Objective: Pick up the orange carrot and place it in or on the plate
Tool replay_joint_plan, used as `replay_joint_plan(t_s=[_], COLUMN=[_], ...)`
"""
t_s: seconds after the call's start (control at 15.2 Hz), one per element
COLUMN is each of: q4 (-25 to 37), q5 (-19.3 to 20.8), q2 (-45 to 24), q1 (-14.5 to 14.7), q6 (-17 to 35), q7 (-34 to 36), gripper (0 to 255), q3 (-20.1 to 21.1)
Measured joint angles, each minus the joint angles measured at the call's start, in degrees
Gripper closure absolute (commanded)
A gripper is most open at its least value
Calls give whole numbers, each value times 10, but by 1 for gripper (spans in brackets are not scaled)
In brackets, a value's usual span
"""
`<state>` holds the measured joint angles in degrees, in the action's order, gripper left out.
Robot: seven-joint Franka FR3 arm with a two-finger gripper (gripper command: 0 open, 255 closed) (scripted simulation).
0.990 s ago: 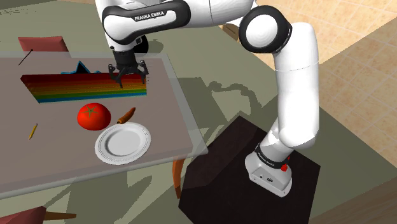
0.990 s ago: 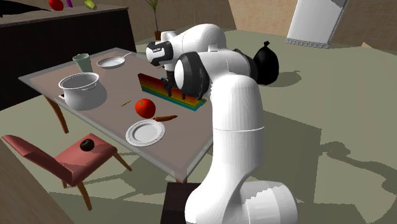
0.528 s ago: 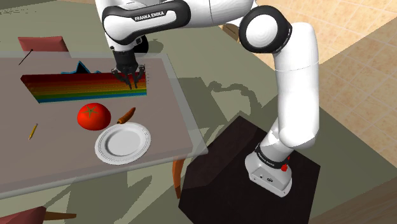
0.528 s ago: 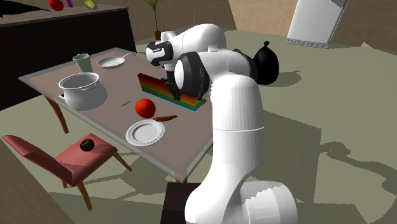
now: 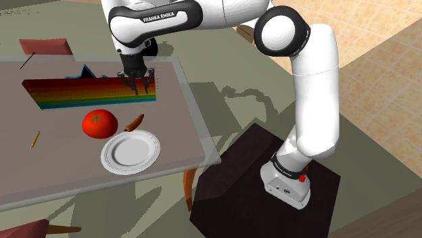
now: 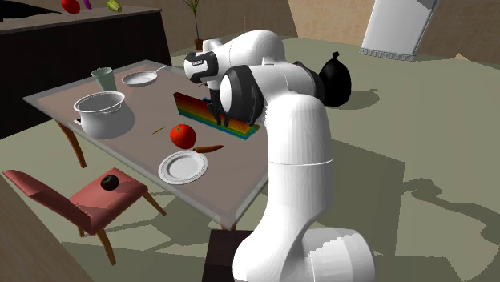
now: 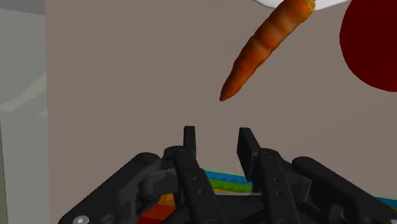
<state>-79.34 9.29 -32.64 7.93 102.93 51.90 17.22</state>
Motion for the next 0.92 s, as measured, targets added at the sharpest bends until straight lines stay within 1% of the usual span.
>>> replay_joint_plan(t_s=[0.07,0.2,0.33,0.46,0.59,0.73,0.92], q4=[-13,-64,-112,-167,-202,-215,-224], q5=[-9,-43,-82,-124,-161,-172,-174], q2=[3,18,25,31,31,27,16], q1=[-3,-13,-20,-24,-27,-25,-21], q6=[13,59,117,186,242,268,290], q7=[12,56,107,156,195,209,214], gripper=[0,0,0,0,0,0,0], q3=[0,3,6,11,15,16,16])
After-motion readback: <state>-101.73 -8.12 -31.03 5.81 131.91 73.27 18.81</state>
